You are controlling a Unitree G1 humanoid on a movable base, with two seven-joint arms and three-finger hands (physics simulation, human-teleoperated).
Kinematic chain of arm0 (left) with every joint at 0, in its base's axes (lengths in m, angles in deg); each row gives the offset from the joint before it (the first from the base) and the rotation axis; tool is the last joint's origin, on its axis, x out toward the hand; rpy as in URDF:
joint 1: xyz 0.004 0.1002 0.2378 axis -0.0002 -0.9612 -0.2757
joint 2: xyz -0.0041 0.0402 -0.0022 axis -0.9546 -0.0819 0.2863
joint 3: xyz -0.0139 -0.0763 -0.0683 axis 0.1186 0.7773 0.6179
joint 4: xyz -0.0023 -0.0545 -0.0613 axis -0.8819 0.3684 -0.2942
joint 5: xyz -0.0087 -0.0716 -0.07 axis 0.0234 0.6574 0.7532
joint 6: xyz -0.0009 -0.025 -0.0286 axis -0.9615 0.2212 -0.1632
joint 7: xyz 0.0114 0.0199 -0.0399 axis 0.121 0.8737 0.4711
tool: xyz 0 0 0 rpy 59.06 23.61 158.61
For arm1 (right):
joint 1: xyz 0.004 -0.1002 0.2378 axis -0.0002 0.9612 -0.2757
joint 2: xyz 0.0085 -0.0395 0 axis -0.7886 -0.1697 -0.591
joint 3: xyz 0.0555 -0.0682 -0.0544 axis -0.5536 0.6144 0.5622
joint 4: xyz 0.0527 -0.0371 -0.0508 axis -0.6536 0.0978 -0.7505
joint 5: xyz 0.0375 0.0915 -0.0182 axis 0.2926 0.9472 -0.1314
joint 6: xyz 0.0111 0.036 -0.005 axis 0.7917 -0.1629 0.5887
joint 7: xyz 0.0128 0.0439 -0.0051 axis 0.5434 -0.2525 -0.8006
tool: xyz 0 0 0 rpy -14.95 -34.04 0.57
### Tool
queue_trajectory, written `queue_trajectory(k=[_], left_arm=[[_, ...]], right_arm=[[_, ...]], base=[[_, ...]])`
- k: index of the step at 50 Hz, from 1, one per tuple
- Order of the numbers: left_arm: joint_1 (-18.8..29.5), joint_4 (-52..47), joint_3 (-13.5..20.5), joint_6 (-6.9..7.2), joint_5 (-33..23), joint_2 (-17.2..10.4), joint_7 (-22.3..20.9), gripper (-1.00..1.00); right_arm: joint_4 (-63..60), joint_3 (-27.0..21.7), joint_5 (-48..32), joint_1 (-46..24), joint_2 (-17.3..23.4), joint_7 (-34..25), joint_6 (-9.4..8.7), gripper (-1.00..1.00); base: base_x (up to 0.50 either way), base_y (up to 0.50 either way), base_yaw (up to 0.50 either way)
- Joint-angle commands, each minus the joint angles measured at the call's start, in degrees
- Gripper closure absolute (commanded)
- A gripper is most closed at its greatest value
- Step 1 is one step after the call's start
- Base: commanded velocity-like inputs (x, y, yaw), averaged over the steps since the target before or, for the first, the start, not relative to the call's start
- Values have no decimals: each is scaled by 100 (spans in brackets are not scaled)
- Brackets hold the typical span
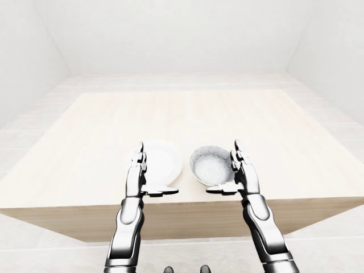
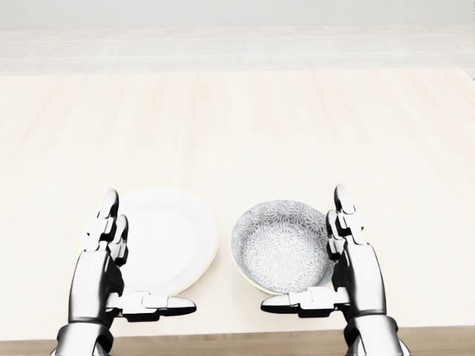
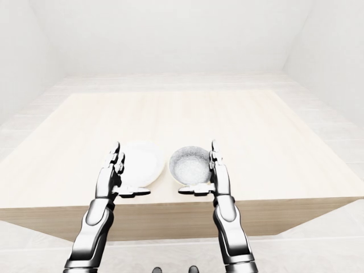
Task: Put the bowl on the plate.
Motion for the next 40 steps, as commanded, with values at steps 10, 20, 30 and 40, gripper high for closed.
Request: queue_trajectory(k=[10, 20, 30, 40], left_arm=[[-16, -310, 250, 267, 177, -95, -126, -100], [-334, -1484, 264, 482, 228, -123, -215, -100], [-232, -2192, 639, 482, 495, -214, -360, -100], [-338, -2357, 789, 482, 585, -179, -454, -100]], right_arm=[[-417, -502, -108, 31, -121, -338, -288, -100], [-1122, -552, -388, 116, -277, -437, -514, -100], [-2022, -530, -415, 139, -372, -450, -514, -100], [-2009, -510, -524, 91, -404, -376, -514, -100]], base=[[0, 0, 0], [0, 0, 0], [0, 0, 0], [0, 0, 0]])
